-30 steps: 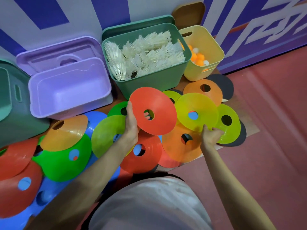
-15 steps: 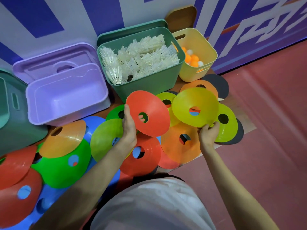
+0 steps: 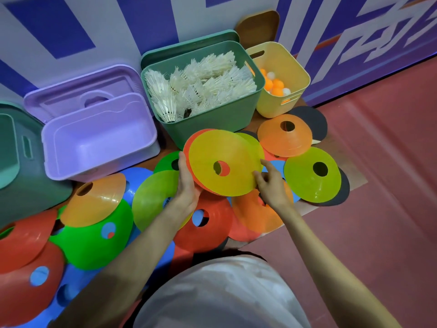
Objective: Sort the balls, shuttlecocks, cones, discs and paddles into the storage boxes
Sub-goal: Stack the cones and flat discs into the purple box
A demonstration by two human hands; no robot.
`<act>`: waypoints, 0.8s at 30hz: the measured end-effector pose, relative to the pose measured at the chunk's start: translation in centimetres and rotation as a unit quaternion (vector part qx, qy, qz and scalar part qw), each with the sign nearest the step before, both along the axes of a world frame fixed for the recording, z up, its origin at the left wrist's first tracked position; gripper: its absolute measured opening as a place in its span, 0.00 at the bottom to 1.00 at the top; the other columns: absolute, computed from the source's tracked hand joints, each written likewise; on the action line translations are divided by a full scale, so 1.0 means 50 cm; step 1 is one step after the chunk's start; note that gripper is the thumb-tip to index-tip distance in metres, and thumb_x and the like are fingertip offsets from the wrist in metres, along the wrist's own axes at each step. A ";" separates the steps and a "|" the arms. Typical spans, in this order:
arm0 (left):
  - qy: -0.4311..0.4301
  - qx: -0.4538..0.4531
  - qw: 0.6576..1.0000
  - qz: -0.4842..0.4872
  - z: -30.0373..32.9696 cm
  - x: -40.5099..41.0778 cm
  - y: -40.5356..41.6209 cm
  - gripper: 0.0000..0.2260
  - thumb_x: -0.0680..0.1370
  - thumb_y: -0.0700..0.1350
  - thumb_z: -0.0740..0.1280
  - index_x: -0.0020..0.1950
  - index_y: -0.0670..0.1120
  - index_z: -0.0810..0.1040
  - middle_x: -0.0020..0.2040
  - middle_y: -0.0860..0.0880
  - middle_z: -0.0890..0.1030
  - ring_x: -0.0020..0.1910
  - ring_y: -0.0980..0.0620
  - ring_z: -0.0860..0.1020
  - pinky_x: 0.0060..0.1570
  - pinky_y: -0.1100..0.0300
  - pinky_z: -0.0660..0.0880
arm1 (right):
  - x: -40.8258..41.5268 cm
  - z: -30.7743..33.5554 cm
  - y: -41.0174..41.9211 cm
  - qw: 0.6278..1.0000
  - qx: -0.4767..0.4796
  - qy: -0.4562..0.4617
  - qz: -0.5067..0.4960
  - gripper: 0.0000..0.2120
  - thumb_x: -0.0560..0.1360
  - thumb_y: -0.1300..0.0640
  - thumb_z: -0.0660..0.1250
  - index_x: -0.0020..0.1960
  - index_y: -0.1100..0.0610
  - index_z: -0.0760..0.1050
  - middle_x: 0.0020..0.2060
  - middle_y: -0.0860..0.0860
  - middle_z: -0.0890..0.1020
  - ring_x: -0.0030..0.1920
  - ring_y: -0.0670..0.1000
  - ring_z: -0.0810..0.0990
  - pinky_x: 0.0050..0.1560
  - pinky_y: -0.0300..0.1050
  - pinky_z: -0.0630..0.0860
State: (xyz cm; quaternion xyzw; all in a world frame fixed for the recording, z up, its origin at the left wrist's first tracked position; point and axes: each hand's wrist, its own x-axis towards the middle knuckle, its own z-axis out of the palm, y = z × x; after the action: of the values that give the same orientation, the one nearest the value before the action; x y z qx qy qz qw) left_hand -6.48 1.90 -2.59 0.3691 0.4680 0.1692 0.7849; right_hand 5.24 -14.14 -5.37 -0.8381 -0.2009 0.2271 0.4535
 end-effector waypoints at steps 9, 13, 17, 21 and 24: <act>-0.025 -0.013 1.000 -0.004 0.002 -0.019 0.013 0.22 0.81 0.64 0.50 0.62 0.53 0.75 0.55 0.47 0.83 0.54 0.46 0.82 0.53 0.48 0.78 | 0.016 -0.005 0.042 0.994 0.001 -0.022 0.106 0.21 0.79 0.59 0.63 0.71 0.60 0.67 0.25 0.51 0.71 0.27 0.46 0.67 0.30 0.36 0.65; -0.014 -0.015 0.999 0.042 0.012 -0.027 0.034 0.23 0.81 0.63 0.51 0.62 0.51 0.75 0.47 0.47 0.85 0.50 0.45 0.82 0.55 0.43 0.78 | 0.022 -0.012 0.064 0.994 -0.002 -0.062 0.086 0.16 0.81 0.56 0.60 0.66 0.60 0.73 0.37 0.60 0.80 0.35 0.49 0.74 0.36 0.41 0.67; -0.008 0.024 0.999 0.046 0.014 -0.048 0.063 0.20 0.81 0.63 0.52 0.58 0.55 0.77 0.46 0.51 0.86 0.49 0.49 0.83 0.51 0.49 0.78 | 0.054 -0.037 0.093 0.989 -0.070 -0.113 0.068 0.17 0.80 0.59 0.61 0.67 0.61 0.71 0.58 0.60 0.75 0.48 0.57 0.78 0.49 0.50 0.74; -0.022 0.037 0.998 0.045 0.017 -0.073 0.080 0.18 0.82 0.61 0.50 0.57 0.57 0.77 0.51 0.52 0.84 0.51 0.52 0.83 0.46 0.54 0.79 | 0.084 -0.056 0.127 0.962 -0.111 -0.146 0.200 0.23 0.75 0.66 0.61 0.70 0.61 0.66 0.66 0.58 0.69 0.59 0.60 0.75 0.54 0.52 0.74; -0.018 0.034 0.997 0.063 0.023 -0.072 0.084 0.19 0.82 0.61 0.49 0.58 0.57 0.77 0.51 0.50 0.84 0.51 0.50 0.82 0.46 0.53 0.79 | 0.091 -0.060 0.160 0.942 -0.186 -0.122 0.252 0.31 0.75 0.66 0.62 0.76 0.61 0.57 0.68 0.60 0.67 0.64 0.61 0.71 0.59 0.52 0.72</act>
State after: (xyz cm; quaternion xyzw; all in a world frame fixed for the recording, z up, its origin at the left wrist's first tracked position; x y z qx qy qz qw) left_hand -10.09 6.12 -1.42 0.3624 0.4698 0.2406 0.7681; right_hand 9.81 -6.14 -8.38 -0.8504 -0.4139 0.2636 0.1896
